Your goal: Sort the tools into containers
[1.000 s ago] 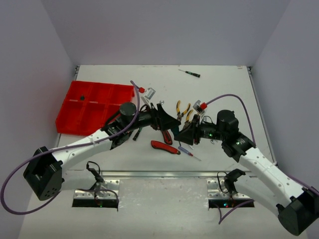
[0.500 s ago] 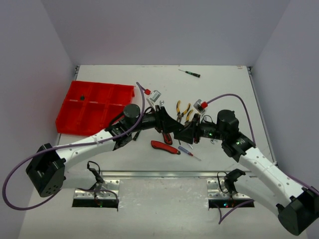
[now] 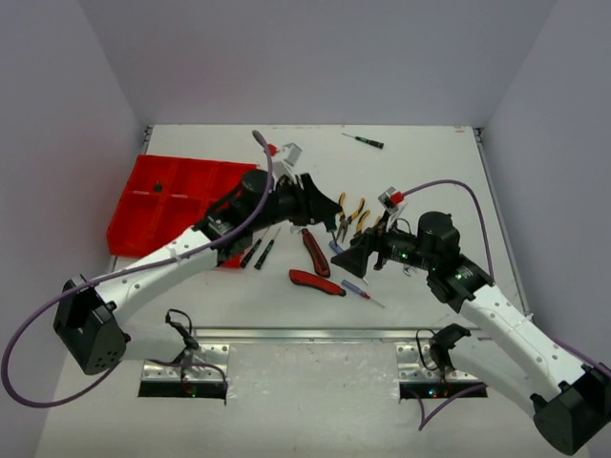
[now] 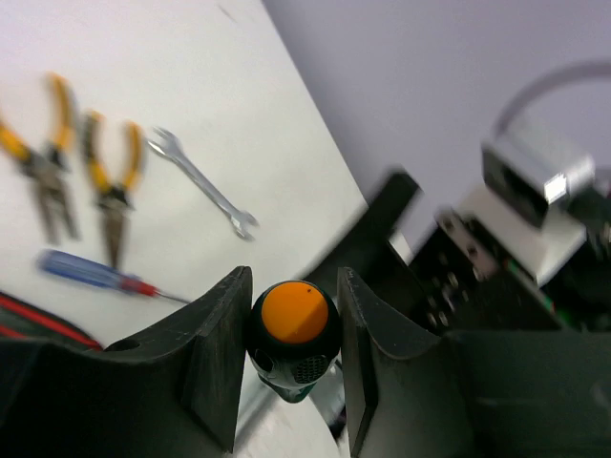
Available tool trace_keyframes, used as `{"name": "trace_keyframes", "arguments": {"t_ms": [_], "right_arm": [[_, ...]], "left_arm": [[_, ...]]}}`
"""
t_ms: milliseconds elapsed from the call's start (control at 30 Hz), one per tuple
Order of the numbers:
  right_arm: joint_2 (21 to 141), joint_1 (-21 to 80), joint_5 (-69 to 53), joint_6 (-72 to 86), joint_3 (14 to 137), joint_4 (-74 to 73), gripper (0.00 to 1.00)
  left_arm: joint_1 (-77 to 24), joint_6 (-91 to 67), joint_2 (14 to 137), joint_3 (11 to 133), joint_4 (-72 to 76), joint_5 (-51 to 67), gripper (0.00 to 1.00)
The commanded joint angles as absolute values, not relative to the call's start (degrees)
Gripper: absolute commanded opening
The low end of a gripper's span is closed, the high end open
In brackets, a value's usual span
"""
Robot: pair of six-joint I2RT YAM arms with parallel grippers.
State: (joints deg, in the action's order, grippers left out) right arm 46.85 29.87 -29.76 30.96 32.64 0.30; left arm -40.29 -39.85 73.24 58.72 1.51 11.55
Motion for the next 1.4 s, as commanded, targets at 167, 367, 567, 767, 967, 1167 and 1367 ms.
{"name": "trace_keyframes", "arguments": {"t_ms": [167,367,567,767,967,1167,1367], "right_arm": [[43.85,29.95,-7.54,28.56,35.04,-15.52,0.99],[41.14,29.88,-12.09,30.88,31.79,-16.23,0.99],[39.62,29.81,-13.53,31.71,30.69,-16.17,0.99],[39.6,29.84,-13.43,30.37,30.63,-16.44,0.99],[40.95,29.88,-10.73,29.97,30.98,-16.13,0.99],[44.86,29.81,-6.3,29.97,32.98,-16.68,0.99],[54.61,29.82,-0.43,31.75,38.95,-21.37,0.99]], "left_arm": [[2.42,-38.89,88.93,82.82,-25.66,-23.55,0.0],[11.21,-27.34,110.51,111.06,-31.54,-41.32,0.0],[14.67,-17.35,111.89,103.33,-16.06,-35.58,0.0],[15.38,-17.23,114.54,99.63,-13.62,-30.75,0.0],[15.38,-19.54,114.73,94.96,-12.55,-26.98,0.09],[15.63,-23.68,115.61,96.56,-18.02,-24.38,0.22],[15.47,-29.99,112.3,97.26,-23.98,-21.6,1.0]]}}
